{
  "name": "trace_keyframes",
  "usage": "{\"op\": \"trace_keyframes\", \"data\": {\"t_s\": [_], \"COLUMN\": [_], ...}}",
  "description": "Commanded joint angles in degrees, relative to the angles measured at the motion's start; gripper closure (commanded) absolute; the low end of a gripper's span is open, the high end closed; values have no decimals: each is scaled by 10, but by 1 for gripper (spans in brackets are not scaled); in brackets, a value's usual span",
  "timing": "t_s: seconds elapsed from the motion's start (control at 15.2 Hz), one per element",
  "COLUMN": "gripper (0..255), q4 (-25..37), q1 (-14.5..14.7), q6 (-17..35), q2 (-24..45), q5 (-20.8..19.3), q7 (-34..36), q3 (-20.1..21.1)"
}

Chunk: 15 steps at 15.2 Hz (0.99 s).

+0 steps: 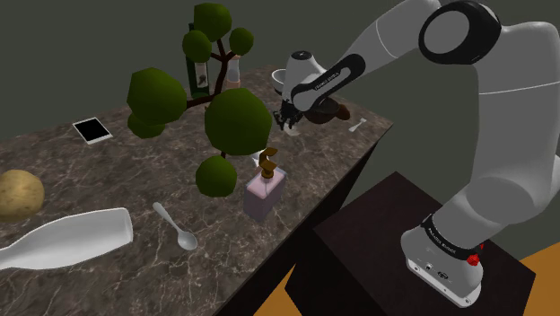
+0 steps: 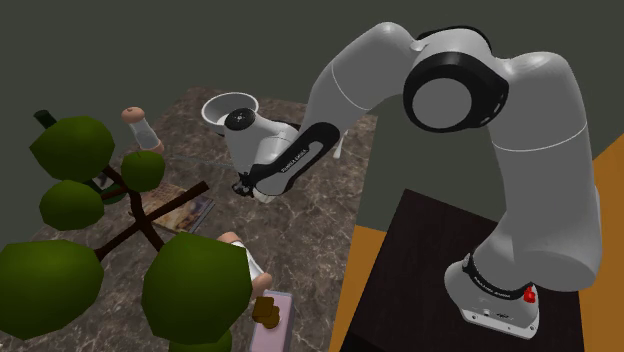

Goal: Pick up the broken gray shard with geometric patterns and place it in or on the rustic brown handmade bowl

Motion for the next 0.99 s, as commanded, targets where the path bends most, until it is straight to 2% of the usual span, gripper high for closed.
{"op": "trace_keyframes", "data": {"t_s": [0.0,0.4,0.92], "gripper": [255,255,255], "q4": [-2,-3,-10], "q1": [-2,-3,-12], "q6": [-2,-2,-41], "q2": [3,3,-43], "q5": [0,-1,16], "q7": [0,0,-17], "q3": [-3,-3,11]}}
